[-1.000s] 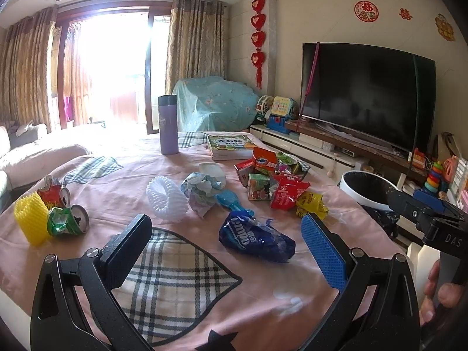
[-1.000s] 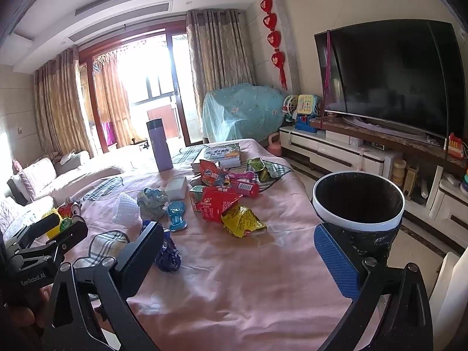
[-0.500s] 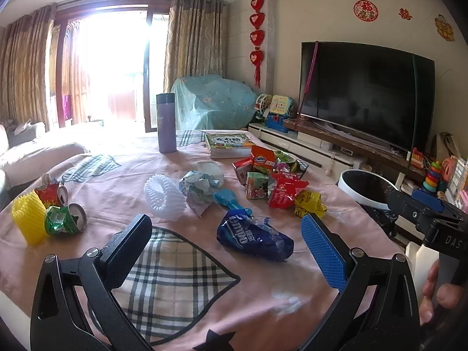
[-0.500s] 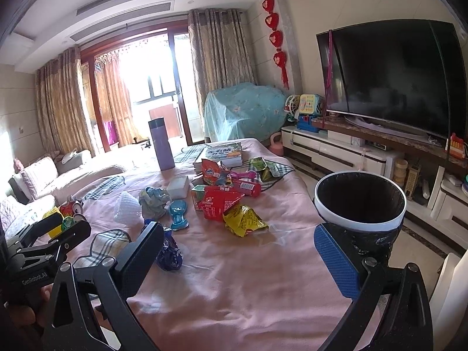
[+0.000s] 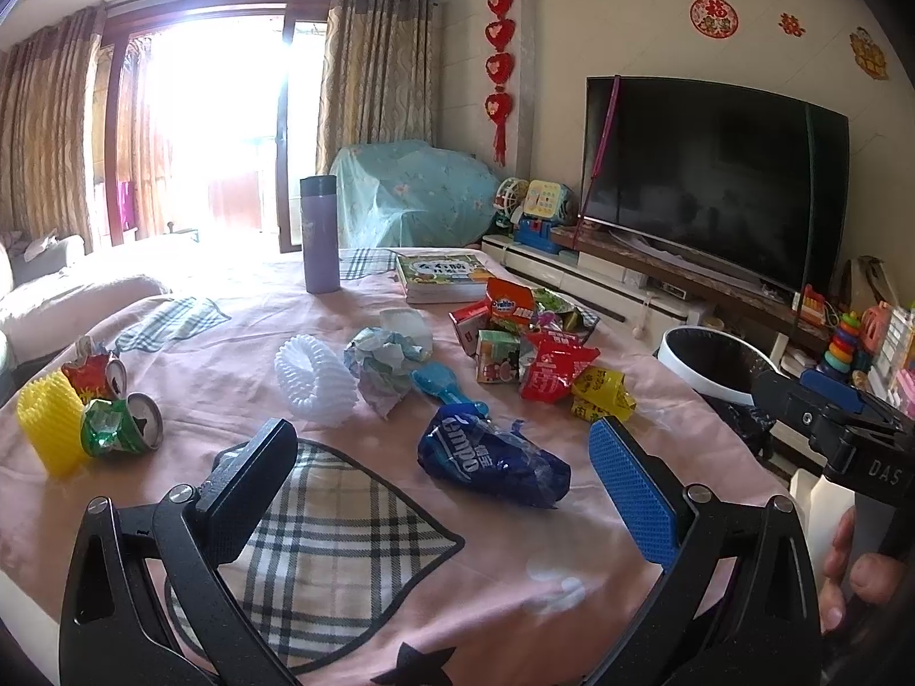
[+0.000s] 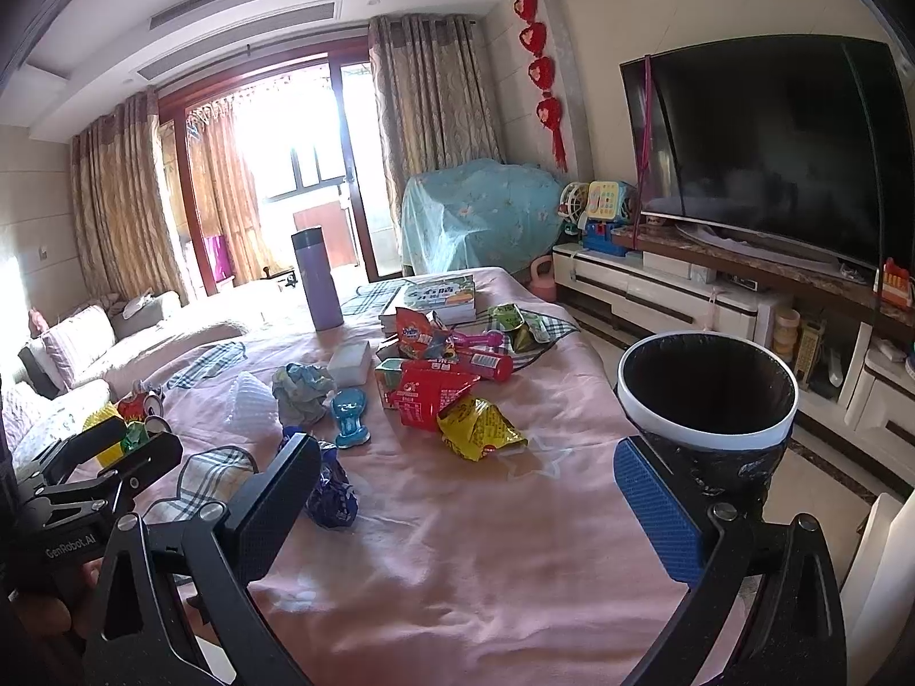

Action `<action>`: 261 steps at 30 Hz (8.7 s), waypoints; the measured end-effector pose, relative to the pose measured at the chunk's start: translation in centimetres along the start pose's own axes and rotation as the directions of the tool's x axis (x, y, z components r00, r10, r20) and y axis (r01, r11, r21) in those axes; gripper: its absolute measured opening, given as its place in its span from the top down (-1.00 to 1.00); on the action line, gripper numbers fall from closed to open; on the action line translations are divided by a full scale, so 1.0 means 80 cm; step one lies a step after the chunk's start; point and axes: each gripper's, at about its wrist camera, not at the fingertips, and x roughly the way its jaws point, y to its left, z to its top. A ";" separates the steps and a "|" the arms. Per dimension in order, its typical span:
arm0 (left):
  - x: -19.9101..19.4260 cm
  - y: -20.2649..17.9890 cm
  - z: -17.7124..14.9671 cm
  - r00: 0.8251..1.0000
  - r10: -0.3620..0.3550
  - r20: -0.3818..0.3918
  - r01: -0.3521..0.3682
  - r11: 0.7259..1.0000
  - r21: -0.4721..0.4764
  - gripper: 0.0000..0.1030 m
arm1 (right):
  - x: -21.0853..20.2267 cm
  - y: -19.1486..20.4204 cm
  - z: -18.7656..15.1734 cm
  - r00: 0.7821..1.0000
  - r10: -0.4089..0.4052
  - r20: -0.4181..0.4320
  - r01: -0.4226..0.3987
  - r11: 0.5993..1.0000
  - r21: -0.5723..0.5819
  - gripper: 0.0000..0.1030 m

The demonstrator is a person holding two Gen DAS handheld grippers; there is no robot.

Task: Collect trash
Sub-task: 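Move both tools toward the blue chip bag and yellow wrapper on the table, then grasp the blue chip bag with the left tool while the right tool grasps the yellow wrapper, then carry both items over the bin and open both tools to drop them, then grasp the white foam net with the left tool while the right tool grasps the red wrapper, then carry the foam net and red wrapper over the bin and release both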

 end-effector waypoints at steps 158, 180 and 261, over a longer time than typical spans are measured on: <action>0.149 0.048 0.004 0.953 -0.105 -0.283 0.056 0.983 -0.176 -0.62 | 0.165 -0.040 0.008 0.936 0.216 -0.278 -0.179 0.972 0.150 -0.84; 0.226 0.157 0.016 0.947 0.022 -0.321 -0.112 0.957 -0.266 -0.61 | 0.255 0.001 0.031 0.932 0.155 -0.327 -0.121 0.985 0.123 -0.83; 0.297 -0.328 0.076 0.733 -0.484 -0.477 0.586 0.806 0.081 0.35 | 0.137 -0.330 0.064 0.953 0.008 -0.304 0.101 0.934 0.343 0.09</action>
